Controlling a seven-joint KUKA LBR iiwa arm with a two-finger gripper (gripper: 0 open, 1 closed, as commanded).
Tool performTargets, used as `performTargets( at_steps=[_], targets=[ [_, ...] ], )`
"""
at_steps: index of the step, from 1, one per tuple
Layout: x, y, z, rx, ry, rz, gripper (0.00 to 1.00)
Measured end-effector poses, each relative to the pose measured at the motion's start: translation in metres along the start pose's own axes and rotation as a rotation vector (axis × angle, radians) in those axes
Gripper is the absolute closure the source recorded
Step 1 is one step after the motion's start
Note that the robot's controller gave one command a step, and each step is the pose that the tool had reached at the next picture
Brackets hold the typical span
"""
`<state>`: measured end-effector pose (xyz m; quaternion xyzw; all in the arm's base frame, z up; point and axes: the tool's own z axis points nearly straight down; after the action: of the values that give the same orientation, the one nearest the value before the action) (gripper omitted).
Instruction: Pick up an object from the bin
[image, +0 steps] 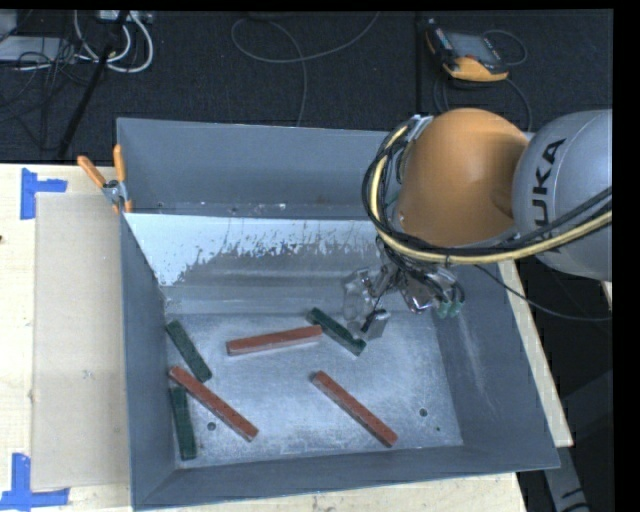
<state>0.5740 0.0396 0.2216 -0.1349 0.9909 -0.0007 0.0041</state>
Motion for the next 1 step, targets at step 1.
performTargets(
  at_steps=[1],
  targets=[
    [0.0011, 0.0013, 0.0037, -0.003, 0.006, -0.001, 0.0]
  ],
)
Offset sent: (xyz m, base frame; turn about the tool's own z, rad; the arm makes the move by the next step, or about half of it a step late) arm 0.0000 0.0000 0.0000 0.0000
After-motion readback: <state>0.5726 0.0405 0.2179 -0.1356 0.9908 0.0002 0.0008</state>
